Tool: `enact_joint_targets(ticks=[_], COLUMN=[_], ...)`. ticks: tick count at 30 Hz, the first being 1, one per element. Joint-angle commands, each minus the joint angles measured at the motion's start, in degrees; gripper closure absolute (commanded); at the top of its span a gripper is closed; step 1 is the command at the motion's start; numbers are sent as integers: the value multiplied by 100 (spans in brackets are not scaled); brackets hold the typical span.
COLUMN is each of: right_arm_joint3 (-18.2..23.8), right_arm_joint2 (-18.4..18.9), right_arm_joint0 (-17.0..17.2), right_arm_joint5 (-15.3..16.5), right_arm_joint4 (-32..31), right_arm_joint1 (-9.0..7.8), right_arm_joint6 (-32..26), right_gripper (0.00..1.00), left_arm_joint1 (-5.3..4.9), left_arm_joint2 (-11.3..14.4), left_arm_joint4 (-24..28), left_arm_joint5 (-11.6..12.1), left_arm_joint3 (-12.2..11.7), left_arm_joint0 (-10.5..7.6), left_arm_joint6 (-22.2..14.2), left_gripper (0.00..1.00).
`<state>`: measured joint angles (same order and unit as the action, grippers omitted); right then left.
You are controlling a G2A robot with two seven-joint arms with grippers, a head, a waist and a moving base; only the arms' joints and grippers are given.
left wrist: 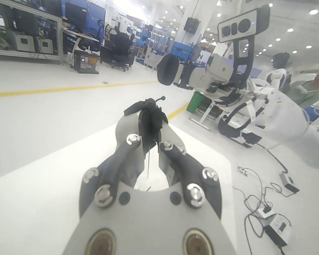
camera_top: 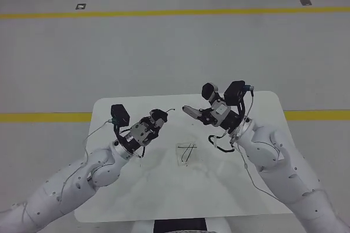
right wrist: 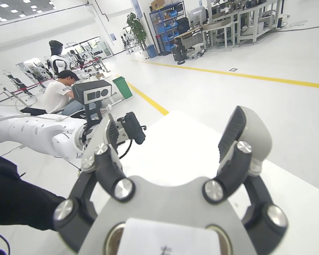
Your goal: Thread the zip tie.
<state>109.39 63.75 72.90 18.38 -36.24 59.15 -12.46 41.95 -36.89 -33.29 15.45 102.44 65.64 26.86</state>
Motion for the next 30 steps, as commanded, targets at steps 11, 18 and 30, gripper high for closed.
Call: enact_joint_targets(ticks=[11,18,30], right_arm_joint3=[0,0,0], right_arm_joint2=[-1,-1,-1], right_arm_joint0=[-1,-1,-1], right_arm_joint5=[3,3,3], right_arm_joint4=[-1,-1,-1], right_arm_joint1=[-1,-1,-1], right_arm_joint6=[0,0,0], right_gripper=[0,0,0], left_arm_joint1=[24,120,247], left_arm_joint2=[-25,-111,24], left_arm_joint4=[-1926,-3693,-5667], left_arm_joint5=[-660,-1445,-2488], left_arm_joint3=[-192,-650,-1657], left_arm_joint0=[-121,-229,-663], left_arm_joint6=[125,926,1911], left_gripper=[100,100,100])
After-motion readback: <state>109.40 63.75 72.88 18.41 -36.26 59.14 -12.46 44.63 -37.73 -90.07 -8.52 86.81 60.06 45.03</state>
